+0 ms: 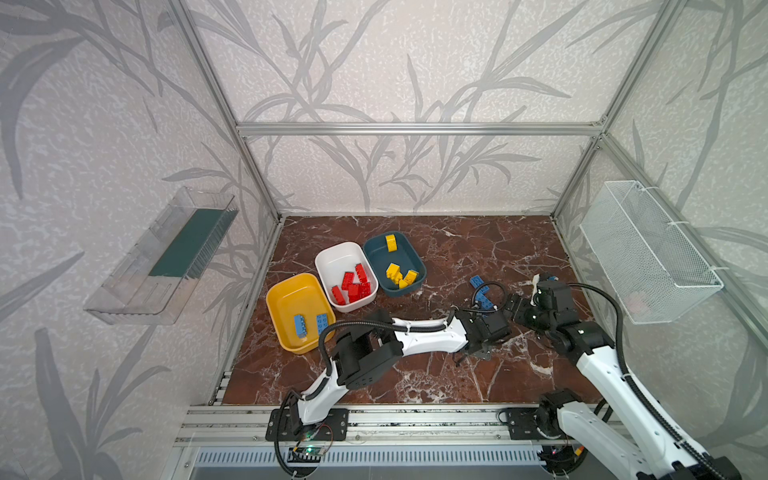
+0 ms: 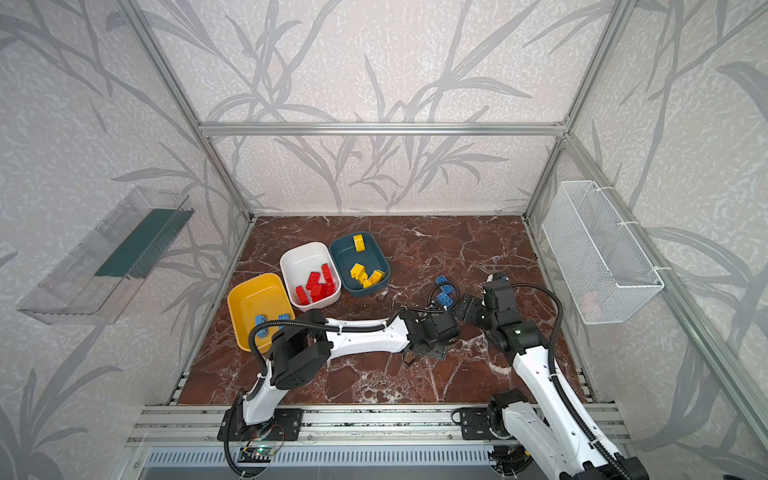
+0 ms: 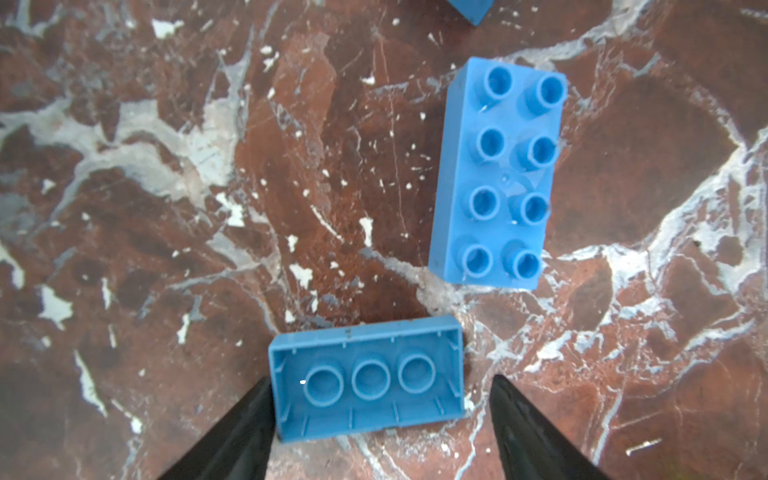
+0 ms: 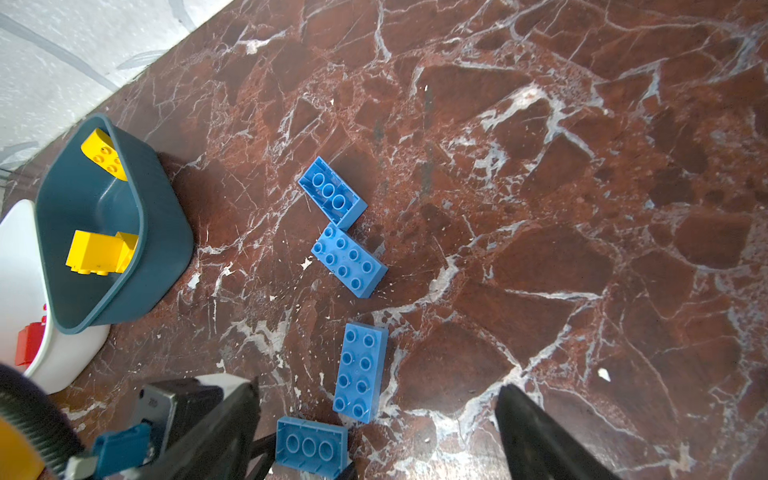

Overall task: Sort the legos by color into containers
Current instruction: 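Grasp a blue 2x4 brick with the left gripper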

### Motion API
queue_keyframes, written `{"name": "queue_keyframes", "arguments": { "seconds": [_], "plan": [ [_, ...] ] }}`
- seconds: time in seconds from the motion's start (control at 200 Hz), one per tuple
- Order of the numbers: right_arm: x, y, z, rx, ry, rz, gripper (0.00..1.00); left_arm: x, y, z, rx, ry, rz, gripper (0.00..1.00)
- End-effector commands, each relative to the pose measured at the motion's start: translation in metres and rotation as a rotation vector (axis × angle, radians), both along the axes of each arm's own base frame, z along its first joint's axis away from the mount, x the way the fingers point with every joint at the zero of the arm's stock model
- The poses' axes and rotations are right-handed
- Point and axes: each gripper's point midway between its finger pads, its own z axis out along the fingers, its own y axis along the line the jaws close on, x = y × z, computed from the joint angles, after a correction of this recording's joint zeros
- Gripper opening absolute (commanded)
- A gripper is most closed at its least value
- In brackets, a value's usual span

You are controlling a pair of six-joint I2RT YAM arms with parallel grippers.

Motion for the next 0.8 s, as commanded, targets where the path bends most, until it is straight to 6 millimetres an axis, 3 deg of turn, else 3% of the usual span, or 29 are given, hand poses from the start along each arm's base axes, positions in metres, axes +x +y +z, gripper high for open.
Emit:
{"name": "queue_keyframes", "arguments": {
  "seconds": [0.0, 0.235, 0.41, 0.57, 0.795],
  "plan": [
    [-0.001, 0.0, 0.004, 0.013, -0.025, 0.003, 0.9, 0.004, 0.008, -0.011, 0.079, -0.009, -0.02, 0.79],
    [-0.003, -0.001, 0.007, 0.018, -0.042, 0.002, 0.9, 0.006, 0.01, -0.014, 0.104, -0.019, -0.013, 0.75],
    [-0.004, 0.0, 0.009, 0.022, -0.047, 0.006, 0.9, 0.008, 0.014, -0.01, 0.111, -0.034, -0.005, 0.64],
    [-0.003, 0.005, 0.006, 0.043, -0.052, 0.031, 0.9, 0.013, 0.023, 0.007, 0.093, -0.063, 0.027, 0.6],
    [-0.004, 0.011, 0.007, 0.077, -0.079, 0.053, 0.89, 0.028, 0.05, 0.049, 0.048, -0.125, 0.072, 0.57]
  ]
}}
